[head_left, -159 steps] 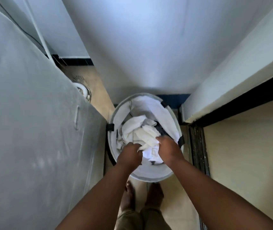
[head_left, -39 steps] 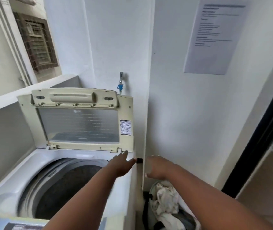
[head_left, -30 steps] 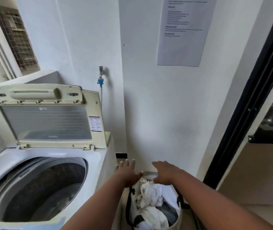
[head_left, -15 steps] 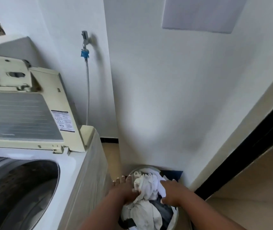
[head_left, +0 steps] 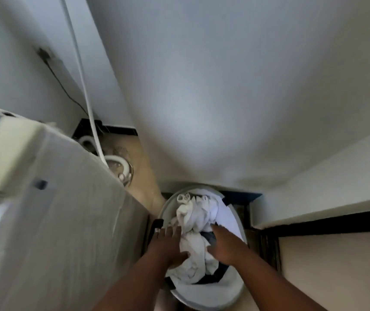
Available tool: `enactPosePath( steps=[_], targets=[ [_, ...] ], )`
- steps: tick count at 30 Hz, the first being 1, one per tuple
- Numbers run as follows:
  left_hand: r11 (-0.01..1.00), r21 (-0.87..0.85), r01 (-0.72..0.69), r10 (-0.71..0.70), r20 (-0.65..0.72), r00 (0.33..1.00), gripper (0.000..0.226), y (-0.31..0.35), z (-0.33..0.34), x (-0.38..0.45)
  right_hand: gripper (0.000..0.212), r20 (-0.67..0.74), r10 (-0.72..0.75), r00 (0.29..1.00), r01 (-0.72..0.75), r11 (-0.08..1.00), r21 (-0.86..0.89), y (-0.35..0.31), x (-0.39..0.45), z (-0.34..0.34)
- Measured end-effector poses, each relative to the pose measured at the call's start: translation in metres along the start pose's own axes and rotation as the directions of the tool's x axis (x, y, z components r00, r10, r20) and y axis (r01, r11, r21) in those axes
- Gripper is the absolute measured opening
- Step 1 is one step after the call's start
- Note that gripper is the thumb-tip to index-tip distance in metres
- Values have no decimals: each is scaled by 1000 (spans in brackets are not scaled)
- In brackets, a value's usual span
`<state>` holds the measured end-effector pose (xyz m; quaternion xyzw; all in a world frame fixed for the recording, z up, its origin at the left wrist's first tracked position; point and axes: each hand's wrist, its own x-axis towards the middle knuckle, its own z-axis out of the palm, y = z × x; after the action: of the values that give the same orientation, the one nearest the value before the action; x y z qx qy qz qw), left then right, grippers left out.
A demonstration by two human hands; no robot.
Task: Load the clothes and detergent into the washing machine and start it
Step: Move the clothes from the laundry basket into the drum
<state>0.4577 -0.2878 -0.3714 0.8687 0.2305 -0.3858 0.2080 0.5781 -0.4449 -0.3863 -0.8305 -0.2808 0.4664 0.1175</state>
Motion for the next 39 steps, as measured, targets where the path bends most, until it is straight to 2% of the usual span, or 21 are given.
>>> enactPosePath(
  steps=[3,7,10,14,16,19,22,24,25,28,31,33,35,37,39],
  targets=[
    [996,-90,26,-24,23,999,96,0,24,53,76,0,52,999,-52,996,75,50,71,26],
    [960,-273,58,-70,-33,997,102,7,38,112,73,-60,133,989,-125,985,119,59,123,27],
    [889,-454,61,-108,-78,991,109,9,51,154,93,-74,111,991,-97,981,167,70,167,34],
    [824,-565,41,-191,-207,959,116,11,68,193,110,-81,150,985,-130,969,208,92,218,61],
    [770,-637,34,-220,-215,951,117,9,75,207,115,-97,184,978,-155,955,252,86,224,63],
    [671,-741,-30,-263,-275,925,108,2,87,223,114,-122,174,977,-132,948,291,82,230,70],
    [564,-821,-92,-315,-317,895,88,1,95,232,120,-67,180,981,-140,910,391,85,237,80],
    [523,-850,-72,-336,-284,898,73,2,98,236,111,-30,211,977,-168,851,498,84,240,87],
    [522,-850,-66,-335,-275,901,67,2,101,238,108,-43,205,978,-159,859,486,83,241,91],
    [564,-819,-105,-284,-312,906,52,-4,113,241,96,-80,107,991,-82,961,263,79,248,100],
    [580,-792,-190,-174,-349,921,52,-12,122,240,63,-50,63,997,-60,997,51,79,252,106],
    [582,-777,-240,-105,-365,925,52,-20,131,242,41,-138,74,988,-80,996,-36,81,248,108],
    [587,-780,-218,-116,-347,931,47,-19,128,233,39,-214,94,972,-117,989,-94,85,236,108],
    [565,-800,-204,-132,-332,934,47,-13,116,213,47,-244,55,968,-70,996,-55,89,220,106],
    [532,-823,-200,-136,-316,939,52,-8,109,196,44,-260,-10,965,39,994,107,90,201,100]
  ],
)
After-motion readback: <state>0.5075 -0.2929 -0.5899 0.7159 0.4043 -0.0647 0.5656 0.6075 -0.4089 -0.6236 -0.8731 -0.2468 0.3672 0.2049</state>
